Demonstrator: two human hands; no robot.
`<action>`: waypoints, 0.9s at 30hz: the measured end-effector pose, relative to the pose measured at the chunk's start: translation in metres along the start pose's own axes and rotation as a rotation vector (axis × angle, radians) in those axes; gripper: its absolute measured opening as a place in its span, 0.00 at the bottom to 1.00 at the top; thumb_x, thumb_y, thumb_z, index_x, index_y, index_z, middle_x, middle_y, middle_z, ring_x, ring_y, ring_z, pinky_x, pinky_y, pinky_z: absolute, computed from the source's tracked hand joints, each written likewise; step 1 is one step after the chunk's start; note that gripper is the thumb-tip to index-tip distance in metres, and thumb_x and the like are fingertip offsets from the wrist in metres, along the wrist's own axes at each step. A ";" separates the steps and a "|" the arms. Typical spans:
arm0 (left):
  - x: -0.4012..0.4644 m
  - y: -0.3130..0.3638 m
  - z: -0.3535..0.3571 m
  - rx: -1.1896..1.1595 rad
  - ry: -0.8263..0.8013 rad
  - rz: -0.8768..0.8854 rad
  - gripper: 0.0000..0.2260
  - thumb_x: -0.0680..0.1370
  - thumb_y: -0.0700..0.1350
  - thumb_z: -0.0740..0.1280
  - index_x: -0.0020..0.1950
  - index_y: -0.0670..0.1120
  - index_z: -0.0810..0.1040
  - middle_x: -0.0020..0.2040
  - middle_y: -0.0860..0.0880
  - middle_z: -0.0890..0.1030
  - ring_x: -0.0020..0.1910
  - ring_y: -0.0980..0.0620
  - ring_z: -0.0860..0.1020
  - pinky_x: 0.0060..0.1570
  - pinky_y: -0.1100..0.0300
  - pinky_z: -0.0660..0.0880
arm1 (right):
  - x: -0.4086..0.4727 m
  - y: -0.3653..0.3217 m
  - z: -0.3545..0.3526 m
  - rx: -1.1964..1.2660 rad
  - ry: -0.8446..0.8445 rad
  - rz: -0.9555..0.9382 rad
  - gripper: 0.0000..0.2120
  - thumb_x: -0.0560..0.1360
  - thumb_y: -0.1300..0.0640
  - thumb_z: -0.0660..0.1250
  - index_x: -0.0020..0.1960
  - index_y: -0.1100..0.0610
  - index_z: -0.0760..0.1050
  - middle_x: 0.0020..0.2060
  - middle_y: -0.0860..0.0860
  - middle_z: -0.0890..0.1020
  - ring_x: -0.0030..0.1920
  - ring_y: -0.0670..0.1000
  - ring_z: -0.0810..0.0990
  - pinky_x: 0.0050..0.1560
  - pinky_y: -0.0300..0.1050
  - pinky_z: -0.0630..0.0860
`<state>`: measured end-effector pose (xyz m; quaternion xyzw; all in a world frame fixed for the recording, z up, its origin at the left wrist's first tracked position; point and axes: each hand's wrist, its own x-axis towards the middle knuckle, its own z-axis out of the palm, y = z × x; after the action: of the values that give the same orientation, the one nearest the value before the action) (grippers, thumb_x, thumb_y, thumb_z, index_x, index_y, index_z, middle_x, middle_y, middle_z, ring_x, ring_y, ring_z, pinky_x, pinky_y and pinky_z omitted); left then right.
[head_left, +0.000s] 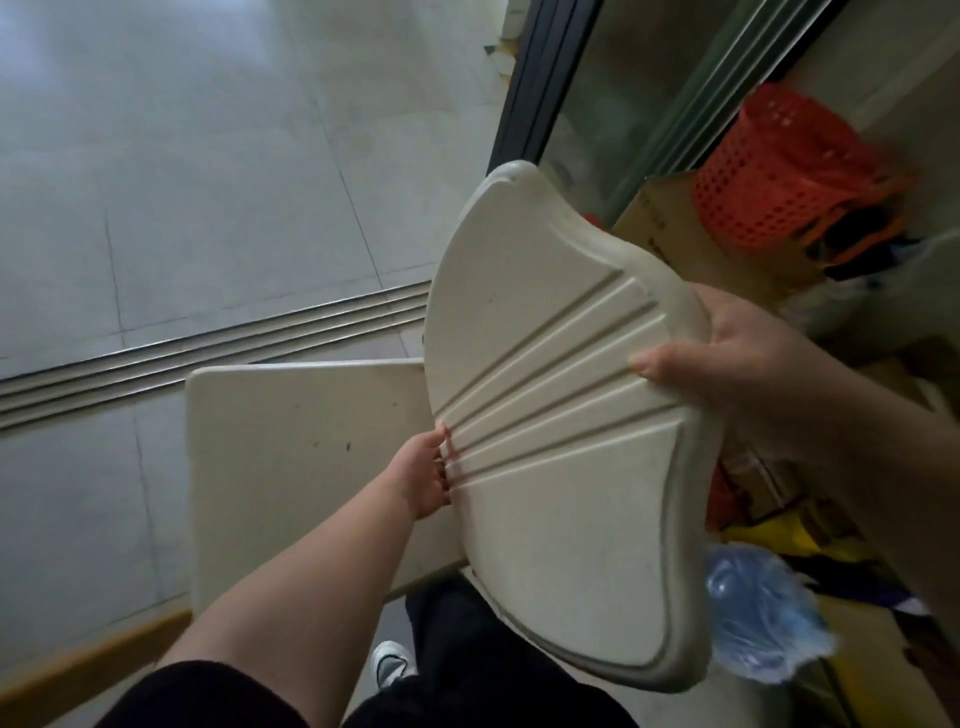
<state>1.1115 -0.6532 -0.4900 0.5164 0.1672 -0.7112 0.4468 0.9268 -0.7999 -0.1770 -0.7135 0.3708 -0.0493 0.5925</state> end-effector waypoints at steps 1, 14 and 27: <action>-0.002 -0.017 0.003 0.011 0.002 -0.004 0.18 0.83 0.59 0.60 0.52 0.45 0.80 0.30 0.47 0.85 0.38 0.46 0.81 0.37 0.55 0.76 | -0.017 0.009 0.000 0.019 -0.016 -0.002 0.17 0.68 0.49 0.74 0.57 0.47 0.84 0.50 0.56 0.89 0.50 0.57 0.89 0.42 0.45 0.85; 0.014 -0.189 0.096 0.074 0.041 0.027 0.20 0.85 0.59 0.57 0.48 0.47 0.79 0.28 0.51 0.84 0.25 0.54 0.84 0.26 0.66 0.76 | -0.159 0.108 -0.059 0.007 0.000 0.018 0.17 0.72 0.59 0.70 0.60 0.55 0.80 0.49 0.56 0.90 0.49 0.57 0.90 0.43 0.46 0.86; 0.136 -0.275 0.220 0.033 0.170 0.039 0.17 0.84 0.58 0.59 0.47 0.47 0.77 0.25 0.50 0.81 0.21 0.53 0.80 0.28 0.65 0.74 | -0.146 0.259 -0.206 -0.075 0.010 0.062 0.12 0.77 0.67 0.70 0.55 0.52 0.82 0.47 0.53 0.90 0.48 0.54 0.89 0.47 0.49 0.87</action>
<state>0.7508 -0.7204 -0.5816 0.5855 0.1826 -0.6586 0.4359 0.5944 -0.8866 -0.2910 -0.7231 0.3971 -0.0206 0.5647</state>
